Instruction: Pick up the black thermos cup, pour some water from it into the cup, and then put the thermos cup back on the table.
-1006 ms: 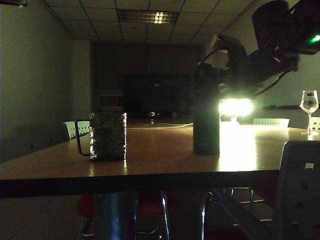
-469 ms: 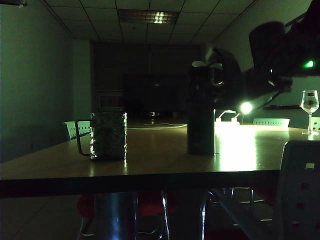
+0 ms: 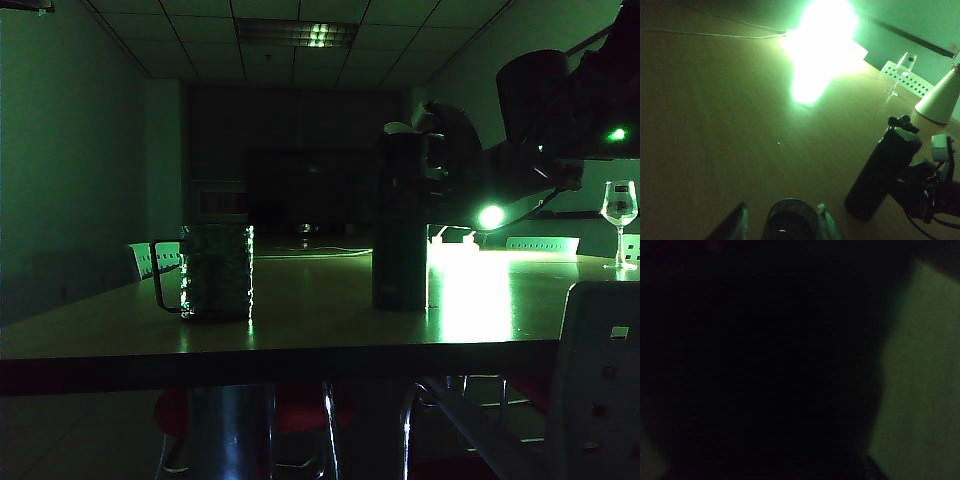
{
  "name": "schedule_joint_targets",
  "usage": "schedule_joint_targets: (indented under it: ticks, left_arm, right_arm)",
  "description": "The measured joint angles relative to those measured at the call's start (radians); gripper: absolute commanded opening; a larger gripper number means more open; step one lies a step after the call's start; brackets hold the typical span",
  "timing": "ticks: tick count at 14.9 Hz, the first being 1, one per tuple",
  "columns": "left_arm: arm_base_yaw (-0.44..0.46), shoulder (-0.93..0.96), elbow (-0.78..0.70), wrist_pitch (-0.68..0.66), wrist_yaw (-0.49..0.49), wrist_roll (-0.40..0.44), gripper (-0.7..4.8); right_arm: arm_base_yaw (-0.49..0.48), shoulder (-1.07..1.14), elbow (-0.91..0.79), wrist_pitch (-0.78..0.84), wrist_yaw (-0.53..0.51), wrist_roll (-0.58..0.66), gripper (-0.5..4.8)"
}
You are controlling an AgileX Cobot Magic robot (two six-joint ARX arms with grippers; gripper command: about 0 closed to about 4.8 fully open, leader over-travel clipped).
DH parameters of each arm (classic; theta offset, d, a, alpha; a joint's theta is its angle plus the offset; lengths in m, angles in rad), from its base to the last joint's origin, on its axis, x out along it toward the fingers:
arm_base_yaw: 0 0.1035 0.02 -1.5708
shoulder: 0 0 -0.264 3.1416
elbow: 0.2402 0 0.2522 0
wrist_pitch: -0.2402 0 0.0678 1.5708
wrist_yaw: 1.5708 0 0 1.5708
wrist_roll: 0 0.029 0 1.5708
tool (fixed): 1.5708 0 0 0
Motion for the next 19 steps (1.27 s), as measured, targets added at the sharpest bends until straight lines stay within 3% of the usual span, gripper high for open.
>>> schedule_joint_targets:
  ticks: [2, 8, 12, 14, 17, 18, 19]
  left_arm:
    - [0.0, 0.0, 0.0, 0.0, 0.0, 0.0, 1.82]
    - [0.0, 0.0, 0.0, 0.0, 0.0, 0.0, 1.79]
    - [0.0, 0.0, 0.0, -0.002, 0.0, 0.0, 1.78]
    - [0.0, 0.0, 0.0, -0.004, 0.0, 0.0, 1.79]
    - [0.0, 0.0, 0.0, -0.008, 0.0, 0.0, 1.78]
    - [0.0, 0.0, 0.0, -0.008, 0.0, 0.001, 1.67]
    - [0.0, 0.0, 0.0, -0.011, 0.002, 0.004, 1.22]
  right_arm:
    - [0.0, 0.0, 0.0, 0.0, 0.002, 0.0, 1.92]
    - [0.017, -0.048, -0.003, -0.05, 0.009, -0.008, 1.92]
    - [0.179, -0.064, 0.026, -0.131, 0.216, -0.115, 1.92]
    - [0.224, -0.064, 0.113, -0.268, 0.282, -0.161, 1.92]
    - [0.254, -0.063, 0.172, -0.296, 0.336, -0.209, 1.92]
    - [0.267, -0.054, 0.198, -0.321, 0.354, -0.248, 1.92]
    - [0.277, -0.045, 0.212, -0.338, 0.356, -0.278, 1.92]
